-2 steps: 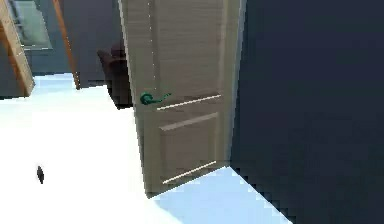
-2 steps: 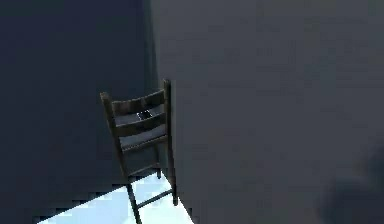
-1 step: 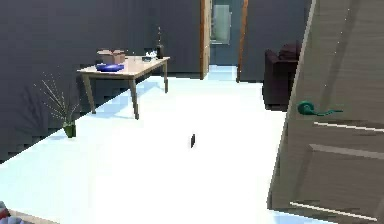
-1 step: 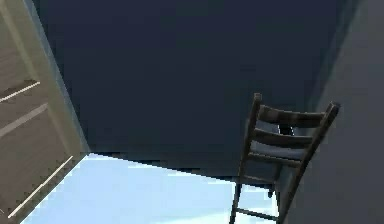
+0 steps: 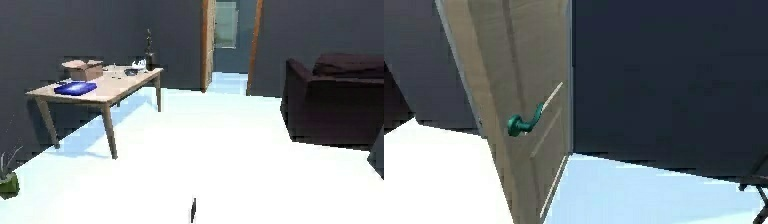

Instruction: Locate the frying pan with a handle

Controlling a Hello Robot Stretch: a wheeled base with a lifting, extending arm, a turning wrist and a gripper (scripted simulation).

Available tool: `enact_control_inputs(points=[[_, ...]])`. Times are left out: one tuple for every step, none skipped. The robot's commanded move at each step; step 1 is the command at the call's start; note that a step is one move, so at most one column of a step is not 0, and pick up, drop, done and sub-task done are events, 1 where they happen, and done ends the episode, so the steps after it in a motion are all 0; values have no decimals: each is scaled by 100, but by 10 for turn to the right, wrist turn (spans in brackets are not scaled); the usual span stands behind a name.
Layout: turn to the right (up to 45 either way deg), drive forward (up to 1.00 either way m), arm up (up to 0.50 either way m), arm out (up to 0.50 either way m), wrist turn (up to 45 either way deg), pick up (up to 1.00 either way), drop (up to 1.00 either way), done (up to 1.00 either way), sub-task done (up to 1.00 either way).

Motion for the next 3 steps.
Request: enact_control_inputs(points=[[-180, 0, 0, 0, 0, 0, 0, 0, 0], [0, 5, 0, 0, 0, 0, 0, 0, 0], [300, 0, 0, 0, 0, 0, 0, 0, 0]])
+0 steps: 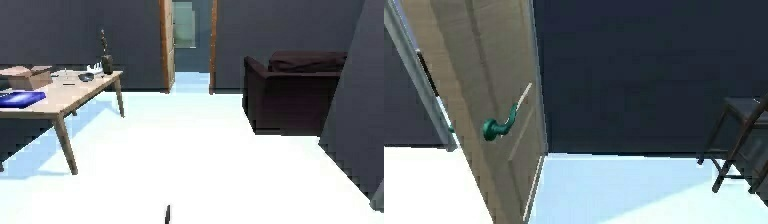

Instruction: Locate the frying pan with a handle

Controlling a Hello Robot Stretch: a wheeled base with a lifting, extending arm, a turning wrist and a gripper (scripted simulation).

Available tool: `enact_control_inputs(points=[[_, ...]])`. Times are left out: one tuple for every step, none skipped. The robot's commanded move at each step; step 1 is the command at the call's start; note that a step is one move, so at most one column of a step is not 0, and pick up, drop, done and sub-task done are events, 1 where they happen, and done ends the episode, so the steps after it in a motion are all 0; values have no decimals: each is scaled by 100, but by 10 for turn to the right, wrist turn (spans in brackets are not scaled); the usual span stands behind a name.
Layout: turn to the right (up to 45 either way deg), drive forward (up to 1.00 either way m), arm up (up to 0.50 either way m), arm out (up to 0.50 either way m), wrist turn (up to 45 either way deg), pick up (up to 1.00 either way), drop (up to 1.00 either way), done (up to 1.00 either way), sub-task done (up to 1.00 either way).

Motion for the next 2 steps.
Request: enact_control_inputs(points=[[0, 100, 0, 0, 0, 0, 0, 0, 0], [90, 0, 0, 0, 0, 0, 0, 0, 0]])
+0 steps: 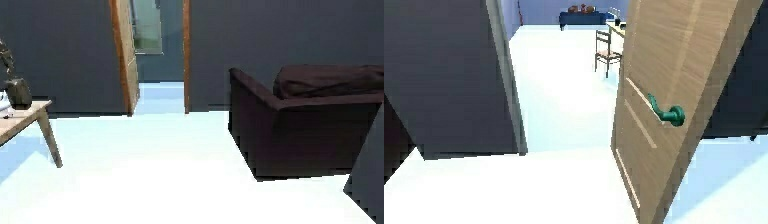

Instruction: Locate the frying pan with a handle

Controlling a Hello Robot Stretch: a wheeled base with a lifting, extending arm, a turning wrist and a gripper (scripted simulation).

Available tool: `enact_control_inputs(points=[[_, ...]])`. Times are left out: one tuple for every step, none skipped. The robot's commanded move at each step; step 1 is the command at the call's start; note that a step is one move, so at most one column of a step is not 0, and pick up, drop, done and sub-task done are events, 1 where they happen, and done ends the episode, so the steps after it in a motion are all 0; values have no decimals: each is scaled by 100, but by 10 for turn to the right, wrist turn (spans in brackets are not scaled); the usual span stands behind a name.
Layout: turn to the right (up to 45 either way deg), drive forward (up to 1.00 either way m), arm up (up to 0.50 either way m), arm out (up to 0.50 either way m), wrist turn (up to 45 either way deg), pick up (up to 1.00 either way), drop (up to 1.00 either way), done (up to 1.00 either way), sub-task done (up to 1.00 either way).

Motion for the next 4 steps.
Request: enact_control_inputs(points=[[0, 20, 0, 0, 0, 0, 0, 0, 0], [-120, 0, 0, 0, 0, 0, 0, 0, 0], [0, 100, 0, 0, 0, 0, 0, 0, 0], [0, 100, 0, 0, 0, 0, 0, 0, 0]])
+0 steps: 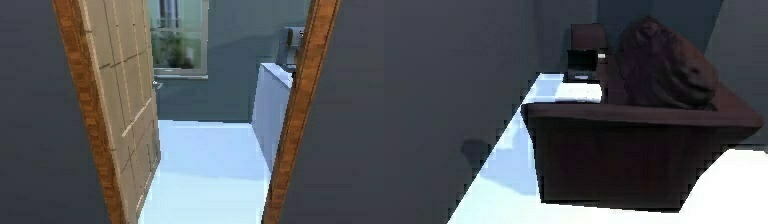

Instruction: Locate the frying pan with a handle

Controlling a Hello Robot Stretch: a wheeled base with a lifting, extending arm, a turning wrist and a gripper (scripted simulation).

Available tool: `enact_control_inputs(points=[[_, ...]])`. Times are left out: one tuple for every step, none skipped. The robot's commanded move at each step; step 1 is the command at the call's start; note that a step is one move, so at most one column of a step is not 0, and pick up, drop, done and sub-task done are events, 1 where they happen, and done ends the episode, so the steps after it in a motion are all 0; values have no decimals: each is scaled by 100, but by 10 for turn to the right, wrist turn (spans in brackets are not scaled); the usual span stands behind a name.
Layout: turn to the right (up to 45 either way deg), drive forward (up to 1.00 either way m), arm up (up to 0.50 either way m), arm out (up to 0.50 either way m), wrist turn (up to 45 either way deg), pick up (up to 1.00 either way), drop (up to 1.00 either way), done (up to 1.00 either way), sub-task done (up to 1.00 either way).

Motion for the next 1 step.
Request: enact_control_inputs(points=[[-60, 0, 0, 0, 0, 0, 0, 0, 0]])
